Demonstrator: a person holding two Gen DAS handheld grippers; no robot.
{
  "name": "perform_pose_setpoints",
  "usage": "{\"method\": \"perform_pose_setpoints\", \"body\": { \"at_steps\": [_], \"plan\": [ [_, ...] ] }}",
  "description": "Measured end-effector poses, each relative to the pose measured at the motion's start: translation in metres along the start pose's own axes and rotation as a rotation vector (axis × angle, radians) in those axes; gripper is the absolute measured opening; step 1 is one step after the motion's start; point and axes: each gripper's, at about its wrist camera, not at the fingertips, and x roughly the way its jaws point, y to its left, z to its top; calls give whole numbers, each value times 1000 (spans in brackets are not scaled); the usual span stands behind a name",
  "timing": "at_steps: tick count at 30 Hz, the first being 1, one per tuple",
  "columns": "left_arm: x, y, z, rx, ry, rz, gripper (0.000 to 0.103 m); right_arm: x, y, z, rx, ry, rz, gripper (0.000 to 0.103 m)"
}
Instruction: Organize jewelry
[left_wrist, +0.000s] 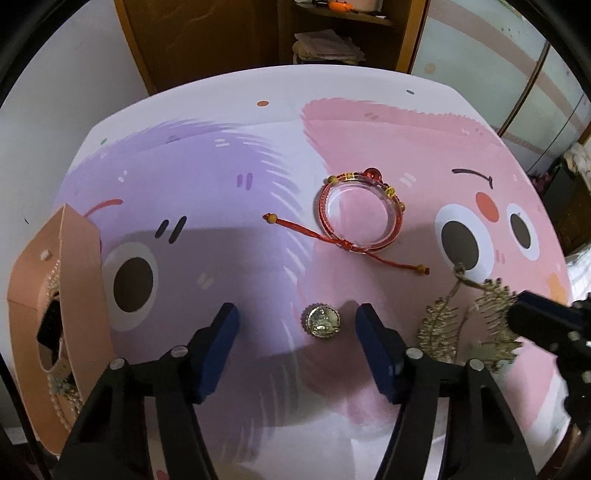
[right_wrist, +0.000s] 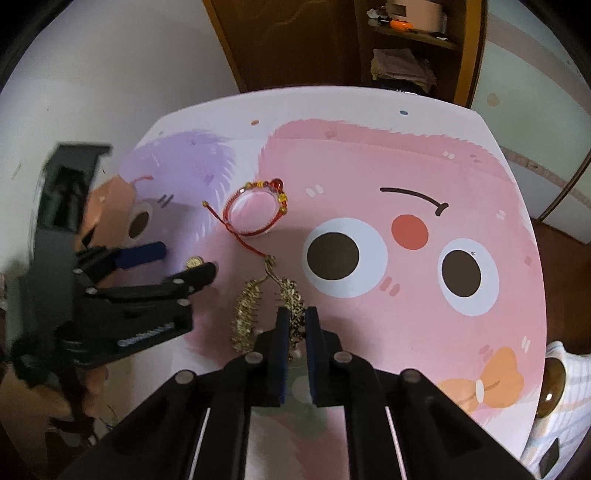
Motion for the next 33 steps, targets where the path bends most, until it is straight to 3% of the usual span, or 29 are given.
{"method": "perform_pose_setpoints", "body": {
  "at_steps": [1, 3, 4, 5, 9, 22, 33],
  "plan": [
    [0, -1, 0, 4, 0, -4, 55, 2, 3, 2, 6, -3, 2, 7],
    [-3, -3, 3, 19, 8, -4, 25, 1, 0, 2, 30, -3, 22, 7],
    [-3, -5, 4, 26, 19, -5, 15, 1, 0, 3, 36, -2, 29, 6],
    [-3, -5, 5, 26, 29, -8, 14, 0, 0, 2, 41, -1, 36, 6],
    [-8, -5, 5, 13, 38, -20, 8, -5, 0, 4, 42, -7, 50, 5],
    [-69, 30, 3, -121, -1, -117, 8, -31, 14, 8, 18, -38, 74, 3],
    [-128, 60, -16, -184, -59, -131, 8, -73, 43, 12, -35, -85, 99, 3]
  ]
}}
